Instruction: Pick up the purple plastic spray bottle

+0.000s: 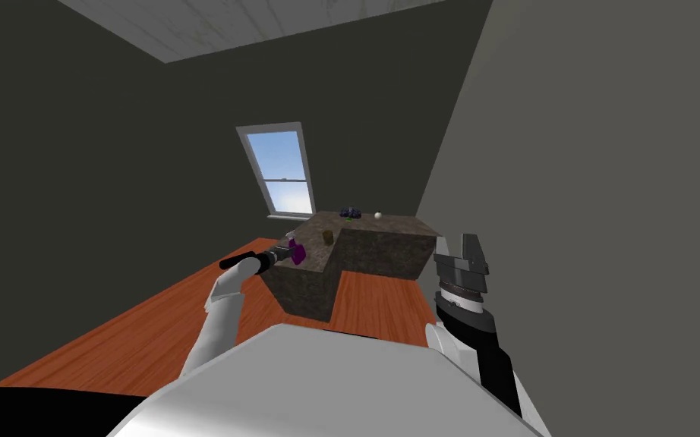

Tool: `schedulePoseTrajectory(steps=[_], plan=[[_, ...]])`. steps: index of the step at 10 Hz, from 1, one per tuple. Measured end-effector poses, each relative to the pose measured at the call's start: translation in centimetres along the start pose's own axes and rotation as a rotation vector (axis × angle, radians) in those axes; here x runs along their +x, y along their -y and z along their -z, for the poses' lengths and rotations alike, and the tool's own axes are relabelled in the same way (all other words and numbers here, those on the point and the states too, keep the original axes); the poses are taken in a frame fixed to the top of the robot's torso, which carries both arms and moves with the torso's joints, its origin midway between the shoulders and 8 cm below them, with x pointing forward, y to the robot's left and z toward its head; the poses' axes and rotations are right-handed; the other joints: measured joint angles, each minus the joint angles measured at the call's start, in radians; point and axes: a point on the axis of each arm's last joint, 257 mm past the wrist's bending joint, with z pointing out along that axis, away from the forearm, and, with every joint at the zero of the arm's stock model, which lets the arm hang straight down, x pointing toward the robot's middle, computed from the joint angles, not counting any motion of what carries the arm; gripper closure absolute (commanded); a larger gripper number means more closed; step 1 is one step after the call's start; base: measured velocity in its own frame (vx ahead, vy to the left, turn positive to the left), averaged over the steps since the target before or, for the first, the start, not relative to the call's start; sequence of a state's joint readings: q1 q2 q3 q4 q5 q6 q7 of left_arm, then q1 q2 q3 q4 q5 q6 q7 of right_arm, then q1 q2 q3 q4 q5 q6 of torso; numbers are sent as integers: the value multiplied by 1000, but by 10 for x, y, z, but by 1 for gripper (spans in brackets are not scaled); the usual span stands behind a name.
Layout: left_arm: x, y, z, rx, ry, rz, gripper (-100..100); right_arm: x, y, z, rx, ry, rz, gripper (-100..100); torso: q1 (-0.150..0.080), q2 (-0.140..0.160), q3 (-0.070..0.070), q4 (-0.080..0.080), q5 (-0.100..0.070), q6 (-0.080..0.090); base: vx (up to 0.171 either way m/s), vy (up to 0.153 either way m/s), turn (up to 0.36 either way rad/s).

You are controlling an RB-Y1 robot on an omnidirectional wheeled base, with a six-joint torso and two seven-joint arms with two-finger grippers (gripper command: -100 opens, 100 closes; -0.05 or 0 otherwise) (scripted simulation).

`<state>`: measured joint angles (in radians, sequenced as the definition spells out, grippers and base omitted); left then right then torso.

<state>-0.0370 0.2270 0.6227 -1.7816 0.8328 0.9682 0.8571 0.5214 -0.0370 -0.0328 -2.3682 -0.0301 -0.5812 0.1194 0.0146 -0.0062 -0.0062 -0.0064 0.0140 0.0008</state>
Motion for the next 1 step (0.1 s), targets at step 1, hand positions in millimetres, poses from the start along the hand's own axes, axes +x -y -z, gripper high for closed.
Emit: schedulePoseTrajectory(steps=[1], plan=[[-1,-2,-1,-5,4,0,0,0,0,0,0,0,0,0,0,1,0,0,0,1,2,0,-10]])
